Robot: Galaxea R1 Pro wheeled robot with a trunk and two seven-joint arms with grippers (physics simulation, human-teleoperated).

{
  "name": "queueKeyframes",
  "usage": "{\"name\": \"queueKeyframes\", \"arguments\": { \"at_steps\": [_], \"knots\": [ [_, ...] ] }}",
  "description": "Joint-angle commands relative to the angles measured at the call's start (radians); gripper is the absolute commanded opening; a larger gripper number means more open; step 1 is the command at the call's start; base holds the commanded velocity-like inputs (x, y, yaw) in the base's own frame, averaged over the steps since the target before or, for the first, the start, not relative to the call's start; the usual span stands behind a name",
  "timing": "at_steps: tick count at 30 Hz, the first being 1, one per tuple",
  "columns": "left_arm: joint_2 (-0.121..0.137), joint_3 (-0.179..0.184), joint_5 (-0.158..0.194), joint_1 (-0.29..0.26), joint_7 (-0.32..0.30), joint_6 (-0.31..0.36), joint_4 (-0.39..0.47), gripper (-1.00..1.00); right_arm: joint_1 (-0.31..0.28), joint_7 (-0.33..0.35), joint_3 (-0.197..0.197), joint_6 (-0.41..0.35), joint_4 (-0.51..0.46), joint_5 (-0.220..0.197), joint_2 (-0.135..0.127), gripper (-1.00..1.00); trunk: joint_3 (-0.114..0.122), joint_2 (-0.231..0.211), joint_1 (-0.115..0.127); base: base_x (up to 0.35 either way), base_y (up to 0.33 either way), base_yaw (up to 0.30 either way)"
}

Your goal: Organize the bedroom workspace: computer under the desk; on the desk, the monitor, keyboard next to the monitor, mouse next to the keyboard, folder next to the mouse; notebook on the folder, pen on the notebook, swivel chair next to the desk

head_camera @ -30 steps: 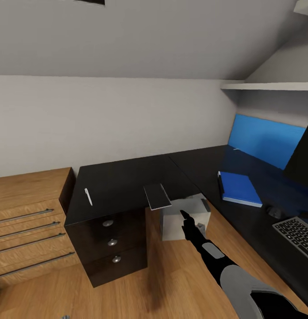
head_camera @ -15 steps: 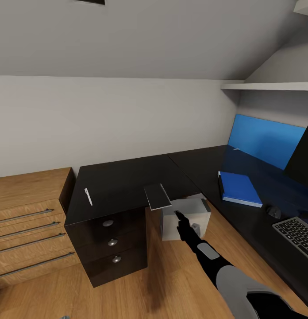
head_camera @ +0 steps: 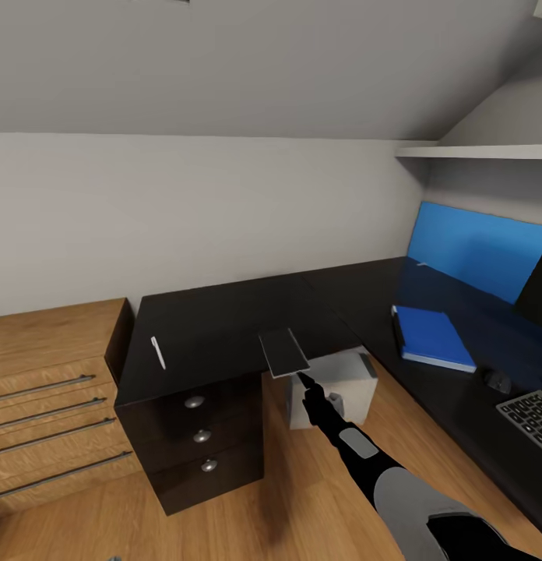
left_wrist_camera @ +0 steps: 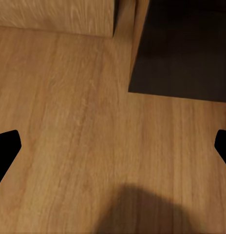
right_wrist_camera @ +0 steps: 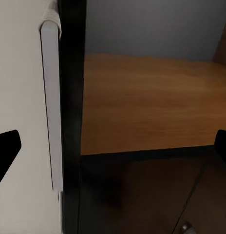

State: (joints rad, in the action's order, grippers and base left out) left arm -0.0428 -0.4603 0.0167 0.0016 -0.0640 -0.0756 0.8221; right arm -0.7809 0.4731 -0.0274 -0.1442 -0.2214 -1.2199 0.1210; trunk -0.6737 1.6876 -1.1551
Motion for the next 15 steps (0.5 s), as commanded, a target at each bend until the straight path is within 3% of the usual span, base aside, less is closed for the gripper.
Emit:
{"name": "queueKeyframes", "arguments": {
  "at_steps": [1,7,15],
  "knots": [
    [-0.001,-0.004,0.002,0.0,-0.007,-0.001,0.001,1.0,-0.001,0.002,-0.003,-0.005,0.001,-0.01,0.0,1.0,-0.001,0.0,0.0,0.189,0.069,0.0],
    [-0.001,-0.004,0.001,0.0,-0.007,0.0,-0.001,1.0,-0.001,0.002,-0.004,-0.005,0.001,-0.01,0.0,1.0,-0.001,0.0,0.0,0.21,0.076,0.0],
    [0.0,-0.003,0.002,0.0,-0.008,0.0,-0.001,1.0,0.0,0.002,-0.043,-0.005,0.001,-0.002,0.007,1.0,0.006,-0.014,0.007,0.027,0.009,0.0]
  ]
}}
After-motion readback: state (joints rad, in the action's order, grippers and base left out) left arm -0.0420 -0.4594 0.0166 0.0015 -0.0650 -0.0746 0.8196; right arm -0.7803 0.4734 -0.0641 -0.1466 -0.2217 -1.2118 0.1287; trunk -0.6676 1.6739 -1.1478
